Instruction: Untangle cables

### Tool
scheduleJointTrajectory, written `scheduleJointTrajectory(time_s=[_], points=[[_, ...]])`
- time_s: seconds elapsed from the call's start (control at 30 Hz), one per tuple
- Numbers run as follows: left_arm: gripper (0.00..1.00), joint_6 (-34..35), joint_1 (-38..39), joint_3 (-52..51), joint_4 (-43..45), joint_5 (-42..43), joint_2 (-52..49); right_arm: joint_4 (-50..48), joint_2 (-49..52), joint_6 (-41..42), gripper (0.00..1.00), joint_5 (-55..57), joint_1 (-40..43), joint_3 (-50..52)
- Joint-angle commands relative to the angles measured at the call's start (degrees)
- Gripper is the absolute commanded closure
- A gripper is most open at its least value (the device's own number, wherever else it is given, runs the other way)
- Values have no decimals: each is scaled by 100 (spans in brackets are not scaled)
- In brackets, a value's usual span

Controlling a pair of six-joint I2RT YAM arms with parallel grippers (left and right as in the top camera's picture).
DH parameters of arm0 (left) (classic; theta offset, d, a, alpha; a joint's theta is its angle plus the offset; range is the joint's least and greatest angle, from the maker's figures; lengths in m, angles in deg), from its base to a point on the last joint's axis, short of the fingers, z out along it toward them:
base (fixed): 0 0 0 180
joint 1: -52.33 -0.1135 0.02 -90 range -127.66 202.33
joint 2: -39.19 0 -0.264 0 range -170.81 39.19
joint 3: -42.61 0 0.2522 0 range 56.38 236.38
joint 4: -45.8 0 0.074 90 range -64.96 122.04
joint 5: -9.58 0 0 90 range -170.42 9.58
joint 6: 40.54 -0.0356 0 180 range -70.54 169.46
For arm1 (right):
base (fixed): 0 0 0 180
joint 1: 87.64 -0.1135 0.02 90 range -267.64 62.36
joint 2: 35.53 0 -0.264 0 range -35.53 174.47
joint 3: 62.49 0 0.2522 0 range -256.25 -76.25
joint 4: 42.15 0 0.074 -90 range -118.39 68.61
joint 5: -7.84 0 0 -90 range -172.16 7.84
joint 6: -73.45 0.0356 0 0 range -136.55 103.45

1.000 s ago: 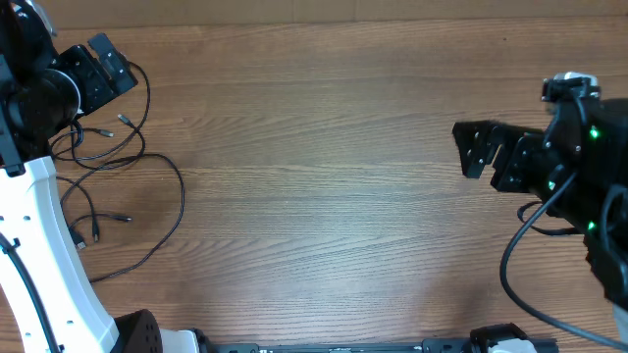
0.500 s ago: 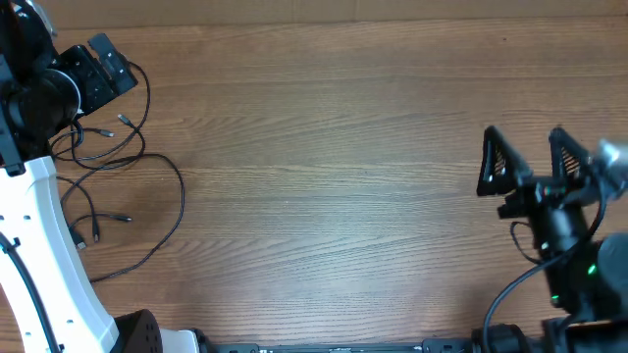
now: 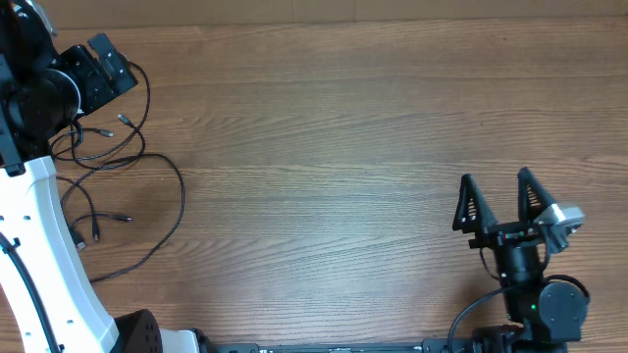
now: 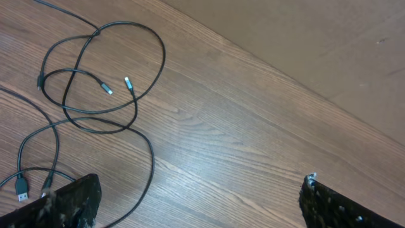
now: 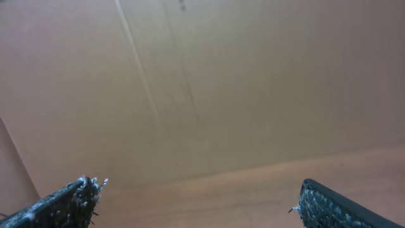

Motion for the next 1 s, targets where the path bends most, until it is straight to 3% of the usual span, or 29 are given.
scheduleJointTrajectory(time_s=[0.0, 0.27, 0.43, 0.97], points=[[0, -87, 2, 11, 4, 20, 13, -52, -295, -2, 0, -28, 22, 354], [0, -87, 2, 11, 2, 20, 13, 166, -981, 4, 0, -275, 22, 1058], [0, -87, 2, 11, 4, 20, 13, 970, -1071, -4, 0, -682, 20, 1185], [0, -87, 2, 11, 4, 20, 13, 944, -1071, -4, 0, -673, 22, 1185]])
